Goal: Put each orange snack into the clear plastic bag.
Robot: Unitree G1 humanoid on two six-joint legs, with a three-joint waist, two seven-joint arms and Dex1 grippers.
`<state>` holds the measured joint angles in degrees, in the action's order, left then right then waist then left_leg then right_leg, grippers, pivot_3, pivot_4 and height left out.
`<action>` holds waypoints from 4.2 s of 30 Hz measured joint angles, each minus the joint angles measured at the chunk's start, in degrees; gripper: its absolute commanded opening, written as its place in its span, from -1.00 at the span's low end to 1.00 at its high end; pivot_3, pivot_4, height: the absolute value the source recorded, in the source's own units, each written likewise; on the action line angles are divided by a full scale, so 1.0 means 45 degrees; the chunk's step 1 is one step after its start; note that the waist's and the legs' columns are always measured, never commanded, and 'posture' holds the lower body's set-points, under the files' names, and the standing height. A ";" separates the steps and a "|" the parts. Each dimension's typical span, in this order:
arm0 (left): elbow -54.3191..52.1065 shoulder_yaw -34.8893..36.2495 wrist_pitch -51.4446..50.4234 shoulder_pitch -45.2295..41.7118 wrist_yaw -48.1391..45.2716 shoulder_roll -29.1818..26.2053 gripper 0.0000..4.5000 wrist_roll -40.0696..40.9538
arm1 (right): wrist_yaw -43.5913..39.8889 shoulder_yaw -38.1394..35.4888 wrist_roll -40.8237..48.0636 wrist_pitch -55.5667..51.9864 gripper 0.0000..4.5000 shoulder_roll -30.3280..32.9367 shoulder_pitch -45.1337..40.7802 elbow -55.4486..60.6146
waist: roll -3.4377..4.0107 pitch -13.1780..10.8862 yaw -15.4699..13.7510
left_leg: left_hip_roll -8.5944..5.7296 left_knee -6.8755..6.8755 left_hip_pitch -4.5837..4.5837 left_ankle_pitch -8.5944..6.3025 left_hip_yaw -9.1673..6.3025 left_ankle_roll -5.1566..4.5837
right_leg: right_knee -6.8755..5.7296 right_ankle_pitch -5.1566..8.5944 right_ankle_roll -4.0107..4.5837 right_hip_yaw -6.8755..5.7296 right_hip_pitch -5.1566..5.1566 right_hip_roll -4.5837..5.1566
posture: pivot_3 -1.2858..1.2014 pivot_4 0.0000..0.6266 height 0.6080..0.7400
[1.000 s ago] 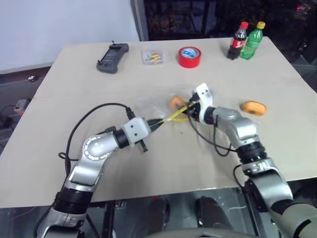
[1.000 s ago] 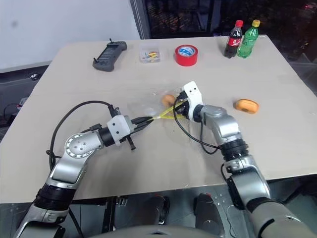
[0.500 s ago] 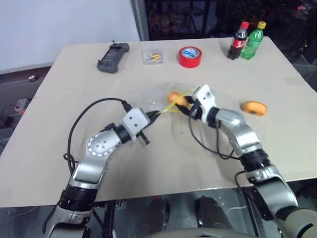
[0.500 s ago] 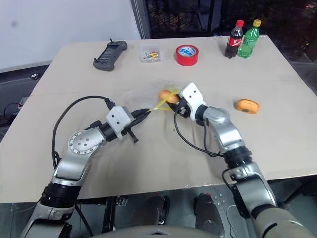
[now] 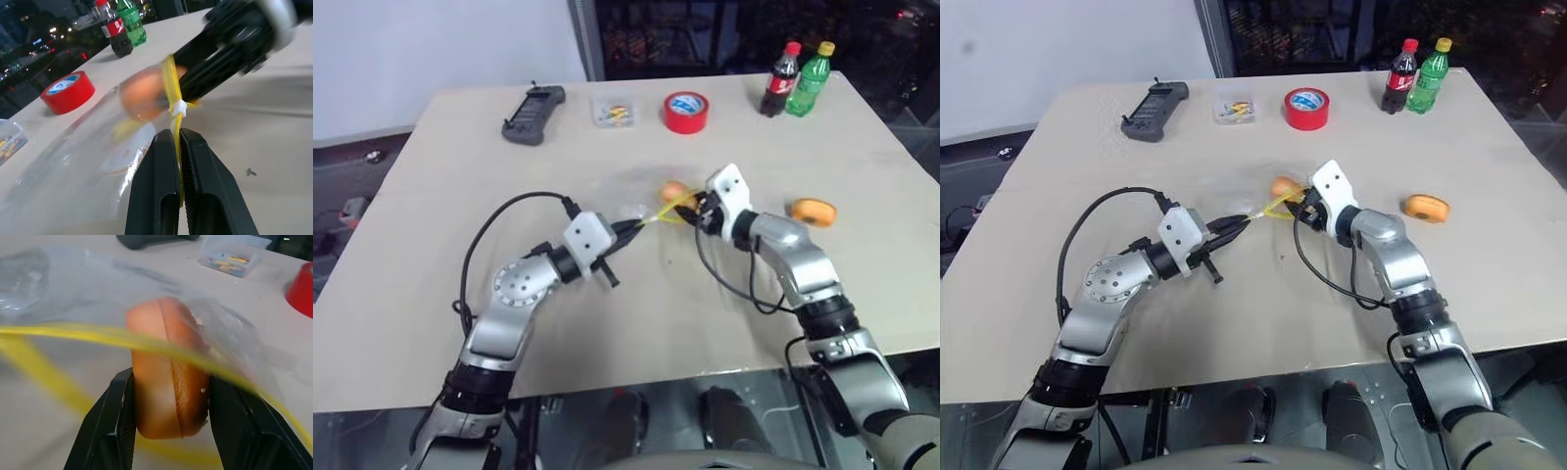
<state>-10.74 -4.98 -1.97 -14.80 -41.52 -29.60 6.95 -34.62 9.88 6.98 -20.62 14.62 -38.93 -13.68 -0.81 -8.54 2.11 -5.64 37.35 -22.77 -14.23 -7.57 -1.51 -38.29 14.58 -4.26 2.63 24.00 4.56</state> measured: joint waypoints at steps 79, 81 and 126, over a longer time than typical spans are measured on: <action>-0.0499 0.0638 -0.0481 0.0899 0.0621 -0.0513 -1.00 -0.0387 | -0.2221 0.1526 0.0674 -0.2085 -0.99 0.1094 0.0413 0.2419 | 0.0018 -0.0006 -0.0186 | 0.0006 -0.0003 0.0000 -0.0001 -0.0014 -0.0001 | 0.0030 -0.0001 -0.0001 -0.0018 -0.0020 0.0021 | 0.03 -0.52 1.00; -0.0505 0.0560 -0.0328 0.1113 0.0526 -0.0529 -1.00 -0.0390 | -0.2178 0.1708 0.0461 -0.1701 -0.99 0.0425 -0.0209 0.1302 | 0.0018 -0.0006 -0.0120 | 0.0007 -0.0004 0.0000 -0.0001 -0.0019 0.0000 | 0.0030 -0.0001 -0.0001 -0.0022 -0.0018 0.0014 | 0.03 -0.52 1.00; -0.0738 0.1672 -0.1665 0.0984 0.0800 -0.0730 -1.00 0.0756 | 0.0951 0.2567 -0.5844 0.9015 0.03 0.1617 -0.1703 -0.5232 | 0.0024 -0.0012 0.0051 | 0.0007 -0.0009 0.0006 0.0001 -0.0006 0.0003 | 0.0030 -0.0001 0.0000 -0.0007 -0.0016 -0.0011 | 0.03 -0.52 1.00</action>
<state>-14.06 2.54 -9.47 -10.37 -37.92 -32.88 10.36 -30.34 21.43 -19.32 19.95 21.90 -46.60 -37.23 -0.70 -8.60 2.34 -5.61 37.31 -22.74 -14.23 -7.59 -1.50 -38.15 14.57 -4.26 2.60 23.93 4.51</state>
